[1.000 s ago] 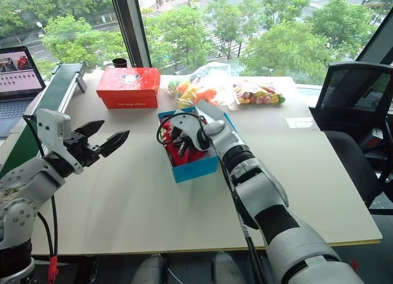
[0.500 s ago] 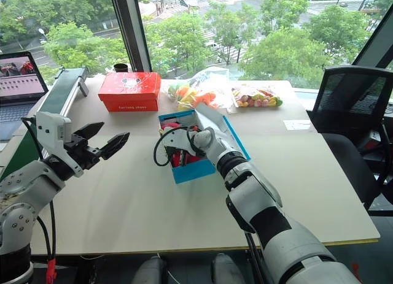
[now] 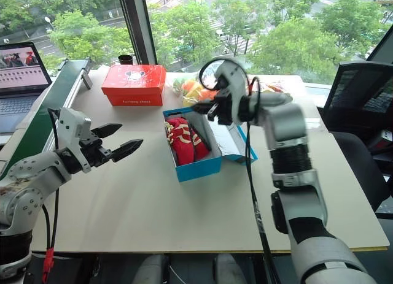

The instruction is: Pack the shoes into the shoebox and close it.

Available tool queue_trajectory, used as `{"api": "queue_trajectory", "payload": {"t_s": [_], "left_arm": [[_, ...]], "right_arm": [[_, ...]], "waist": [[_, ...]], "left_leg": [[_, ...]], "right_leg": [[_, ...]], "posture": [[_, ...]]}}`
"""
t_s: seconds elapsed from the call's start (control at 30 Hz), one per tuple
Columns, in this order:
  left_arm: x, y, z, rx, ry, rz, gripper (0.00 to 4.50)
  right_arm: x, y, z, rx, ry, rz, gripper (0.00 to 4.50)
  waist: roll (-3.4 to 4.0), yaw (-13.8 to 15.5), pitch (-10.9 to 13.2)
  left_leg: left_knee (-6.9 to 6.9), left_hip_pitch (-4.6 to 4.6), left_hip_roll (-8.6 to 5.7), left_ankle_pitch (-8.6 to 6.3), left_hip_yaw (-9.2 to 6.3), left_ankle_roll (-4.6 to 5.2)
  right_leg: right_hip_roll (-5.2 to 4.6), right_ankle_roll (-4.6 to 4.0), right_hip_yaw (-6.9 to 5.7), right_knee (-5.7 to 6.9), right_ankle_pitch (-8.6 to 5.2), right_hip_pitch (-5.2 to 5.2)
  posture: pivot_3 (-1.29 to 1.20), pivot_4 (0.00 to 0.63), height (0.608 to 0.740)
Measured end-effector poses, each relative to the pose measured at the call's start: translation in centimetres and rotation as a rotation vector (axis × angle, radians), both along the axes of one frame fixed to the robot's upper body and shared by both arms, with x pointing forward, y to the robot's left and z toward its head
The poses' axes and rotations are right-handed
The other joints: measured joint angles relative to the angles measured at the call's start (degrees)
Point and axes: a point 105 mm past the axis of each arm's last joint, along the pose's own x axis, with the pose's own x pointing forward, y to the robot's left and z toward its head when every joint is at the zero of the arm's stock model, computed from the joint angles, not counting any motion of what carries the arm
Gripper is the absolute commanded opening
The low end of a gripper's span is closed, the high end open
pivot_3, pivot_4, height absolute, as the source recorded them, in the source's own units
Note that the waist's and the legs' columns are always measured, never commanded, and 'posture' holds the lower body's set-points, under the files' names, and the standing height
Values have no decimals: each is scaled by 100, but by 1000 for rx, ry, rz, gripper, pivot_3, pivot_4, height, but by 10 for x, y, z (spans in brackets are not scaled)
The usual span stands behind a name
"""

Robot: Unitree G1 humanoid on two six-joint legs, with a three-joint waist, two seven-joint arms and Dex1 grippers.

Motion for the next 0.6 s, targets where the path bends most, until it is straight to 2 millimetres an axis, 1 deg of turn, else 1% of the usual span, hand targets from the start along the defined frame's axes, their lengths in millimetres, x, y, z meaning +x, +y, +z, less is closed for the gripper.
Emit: {"api": "queue_trajectory", "payload": {"t_s": [0.03,0.07,0.17,0.27,0.33,0.4,0.47,0.5,0.57,0.6], "left_arm": [[0,-1,-1,1,3,-7,4500],[-1,-1,-1,3,6,-13,4500],[0,-1,-2,16,8,-15,4500],[2,-8,-2,4,6,-45,4500],[2,-14,-5,-5,12,-63,4500],[5,-15,-6,-1,20,-63,4500],[7,-17,-4,-4,11,-68,4500],[7,-17,-3,-2,5,-69,4500],[8,-16,-5,1,7,-63,4500],[8,-15,-5,1,9,-61,4500]], "right_arm": [[7,-3,2,26,-12,-41,36],[15,-10,5,56,-28,-103,36],[33,-34,10,139,-53,-262,36],[44,-61,13,160,-88,-407,36],[46,-75,18,178,-135,-472,36],[49,-83,31,195,-206,-508,36],[50,-94,48,183,-288,-536,36],[50,-96,56,173,-321,-532,36],[51,-94,76,162,-393,-499,36],[52,-88,89,158,-432,-463,36]], "waist": [[0,-1,0],[0,1,0],[1,18,1],[0,46,1],[1,31,1],[5,-2,3],[5,-29,3],[6,-38,4],[8,-55,5],[10,-68,6]], "left_leg": [[3,3,1,0,0,0],[3,3,1,0,0,0],[4,3,0,1,-1,0],[0,0,-2,0,-1,0],[-9,0,-2,0,-1,0],[-12,-2,-2,0,0,0],[-11,-1,-1,0,0,0],[-11,-1,-2,0,0,0],[-8,0,-2,0,0,0],[-7,0,-2,0,-1,0]], "right_leg": [[0,-1,-1,1,1,3],[0,2,-1,1,2,2],[0,2,-3,0,3,6],[-2,3,-3,-3,2,5],[-2,2,-1,-3,2,1],[-2,1,0,0,3,-4],[-1,0,1,2,4,-4],[-2,0,1,3,4,-4],[-2,0,2,9,4,-4],[-1,0,2,10,4,-4]], "posture": [[0,150,739],[0,150,739],[0,150,739],[0,150,739],[0,150,739],[0,150,739],[0,150,739],[0,150,739],[0,150,739],[0,150,739]]}}
